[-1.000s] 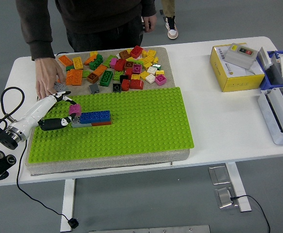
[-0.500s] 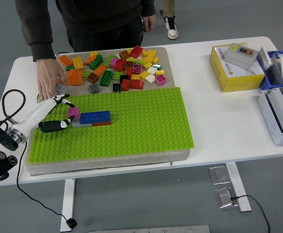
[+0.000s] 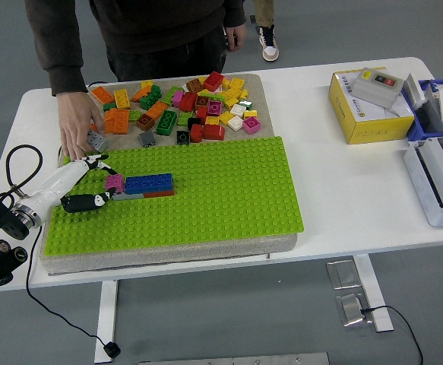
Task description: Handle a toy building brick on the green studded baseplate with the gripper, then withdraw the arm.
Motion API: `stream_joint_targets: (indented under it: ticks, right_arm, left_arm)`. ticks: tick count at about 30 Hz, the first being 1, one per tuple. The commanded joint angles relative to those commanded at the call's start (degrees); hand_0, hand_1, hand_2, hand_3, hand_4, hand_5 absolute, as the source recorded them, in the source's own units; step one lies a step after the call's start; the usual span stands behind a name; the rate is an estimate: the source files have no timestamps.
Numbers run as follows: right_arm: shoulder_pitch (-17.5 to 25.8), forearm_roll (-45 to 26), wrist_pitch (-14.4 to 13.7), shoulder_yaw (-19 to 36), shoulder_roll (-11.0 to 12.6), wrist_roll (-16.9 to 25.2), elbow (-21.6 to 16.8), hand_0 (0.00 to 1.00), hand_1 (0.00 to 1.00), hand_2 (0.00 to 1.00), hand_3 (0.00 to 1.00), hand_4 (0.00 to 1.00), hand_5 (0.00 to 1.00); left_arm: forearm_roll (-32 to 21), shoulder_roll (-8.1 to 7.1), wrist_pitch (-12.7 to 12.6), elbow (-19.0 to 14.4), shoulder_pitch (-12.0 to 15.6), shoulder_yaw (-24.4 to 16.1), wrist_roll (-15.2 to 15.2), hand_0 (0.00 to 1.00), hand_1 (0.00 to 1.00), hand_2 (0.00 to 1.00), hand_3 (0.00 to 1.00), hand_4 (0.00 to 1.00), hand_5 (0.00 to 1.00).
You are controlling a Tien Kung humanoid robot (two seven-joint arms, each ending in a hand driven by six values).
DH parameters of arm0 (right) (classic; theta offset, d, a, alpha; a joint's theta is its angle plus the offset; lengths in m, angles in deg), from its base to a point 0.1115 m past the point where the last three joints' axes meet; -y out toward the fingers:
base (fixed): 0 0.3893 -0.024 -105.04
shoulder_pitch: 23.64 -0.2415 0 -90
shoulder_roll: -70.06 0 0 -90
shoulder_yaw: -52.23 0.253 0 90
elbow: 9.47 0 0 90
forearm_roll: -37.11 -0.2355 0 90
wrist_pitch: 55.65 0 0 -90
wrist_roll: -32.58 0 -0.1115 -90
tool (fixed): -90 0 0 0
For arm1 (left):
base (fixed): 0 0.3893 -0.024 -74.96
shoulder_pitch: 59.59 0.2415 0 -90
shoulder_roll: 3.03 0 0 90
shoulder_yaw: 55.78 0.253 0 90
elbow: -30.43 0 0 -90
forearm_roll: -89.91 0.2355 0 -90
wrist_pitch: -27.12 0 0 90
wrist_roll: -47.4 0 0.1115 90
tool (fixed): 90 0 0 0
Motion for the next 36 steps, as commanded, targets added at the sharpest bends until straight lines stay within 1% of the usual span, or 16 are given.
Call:
stream_joint_targets:
  ticks: [6, 18, 36]
  right_arm:
    - [0.0, -0.1, 0.0, -0.1, 0.0, 0.1, 0.0, 0.605, 0.529, 0.65, 0.54, 0.617, 0.998]
    - [0.1, 0.0, 0.0, 0.0, 0.0, 0.1, 0.1, 0.604, 0.529, 0.649, 0.54, 0.619, 0.998]
    - [0.1, -0.7, 0.1, -0.6, 0.0, 0.4, 0.1, 0.606, 0.526, 0.649, 0.537, 0.62, 0.998]
  left_arm:
    - [-0.8, 0.38, 0.0, 0.4, 0.0, 0.2, 0.0, 0.987, 0.972, 0.952, 0.58, 0.549, 0.282]
    - [-2.0, 2.18, -0.1, 1.2, 0.6, -0.6, 0.0, 0.99, 0.972, 0.953, 0.58, 0.552, 0.286]
    - [-2.1, 2.63, -0.4, 1.7, 0.7, -0.4, -0.1, 0.991, 0.973, 0.956, 0.583, 0.554, 0.288]
